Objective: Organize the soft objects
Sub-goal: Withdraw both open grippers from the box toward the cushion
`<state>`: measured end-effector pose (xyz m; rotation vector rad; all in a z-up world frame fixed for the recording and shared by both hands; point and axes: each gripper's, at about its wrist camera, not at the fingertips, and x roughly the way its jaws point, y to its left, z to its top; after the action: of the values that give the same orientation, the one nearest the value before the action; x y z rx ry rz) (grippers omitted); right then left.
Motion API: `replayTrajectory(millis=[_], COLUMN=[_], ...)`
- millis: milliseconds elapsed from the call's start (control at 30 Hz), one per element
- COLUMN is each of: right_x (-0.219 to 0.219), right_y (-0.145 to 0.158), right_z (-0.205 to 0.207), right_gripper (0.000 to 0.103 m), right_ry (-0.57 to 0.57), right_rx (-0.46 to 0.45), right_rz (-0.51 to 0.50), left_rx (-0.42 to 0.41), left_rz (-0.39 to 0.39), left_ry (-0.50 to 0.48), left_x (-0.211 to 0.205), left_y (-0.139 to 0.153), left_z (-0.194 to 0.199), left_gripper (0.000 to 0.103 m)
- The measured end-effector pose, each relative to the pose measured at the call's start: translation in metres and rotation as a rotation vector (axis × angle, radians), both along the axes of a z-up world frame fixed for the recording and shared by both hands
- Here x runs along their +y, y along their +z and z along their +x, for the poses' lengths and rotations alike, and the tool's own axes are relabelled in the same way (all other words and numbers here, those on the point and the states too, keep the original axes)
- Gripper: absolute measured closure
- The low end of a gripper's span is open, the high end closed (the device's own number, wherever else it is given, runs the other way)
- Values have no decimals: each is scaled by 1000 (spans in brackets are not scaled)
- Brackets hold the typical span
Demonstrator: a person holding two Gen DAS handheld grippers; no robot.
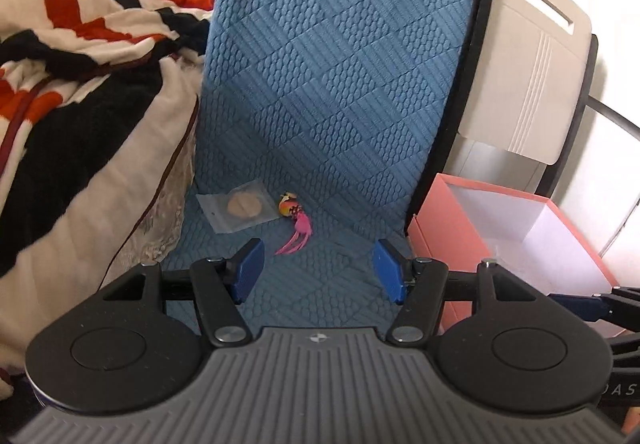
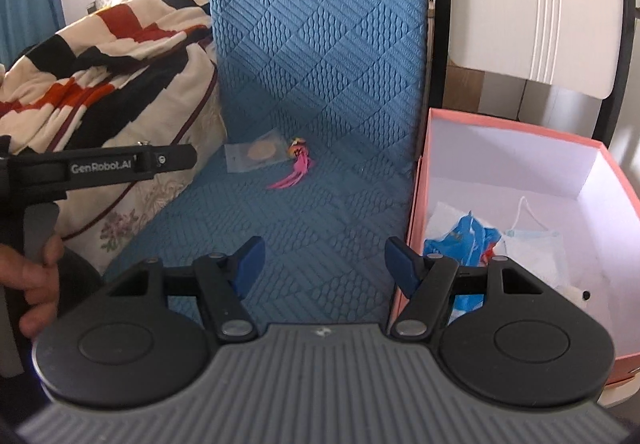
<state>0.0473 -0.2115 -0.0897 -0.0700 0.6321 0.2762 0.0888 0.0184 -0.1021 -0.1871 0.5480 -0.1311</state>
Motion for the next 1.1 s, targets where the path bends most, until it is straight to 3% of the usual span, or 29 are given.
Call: replayTrajectory(millis=[600,833,933,1033,1100], right_x=[22,31,36,38,38], right_y=[-31,-39,-41,-43,-45], right_z=[4,12,16,19,22], right_gripper=[34,34,34,34,34], right_ry=[-21,-8,1,6,3], right_rx=[31,52,40,24,22], right_rz=[23,36,28,13,18], left_rx=[52,53,24,51,59], left_rz=[-90,-94,-73,-17,-28], left_ry=[-11,-37,-44,-35,-27], left_x=[21,18,12,6,7], left_y=[-33,-46,-47,-57,-61], left_z=[0,9,11,19,23], left_gripper=[37,38,38,38,38])
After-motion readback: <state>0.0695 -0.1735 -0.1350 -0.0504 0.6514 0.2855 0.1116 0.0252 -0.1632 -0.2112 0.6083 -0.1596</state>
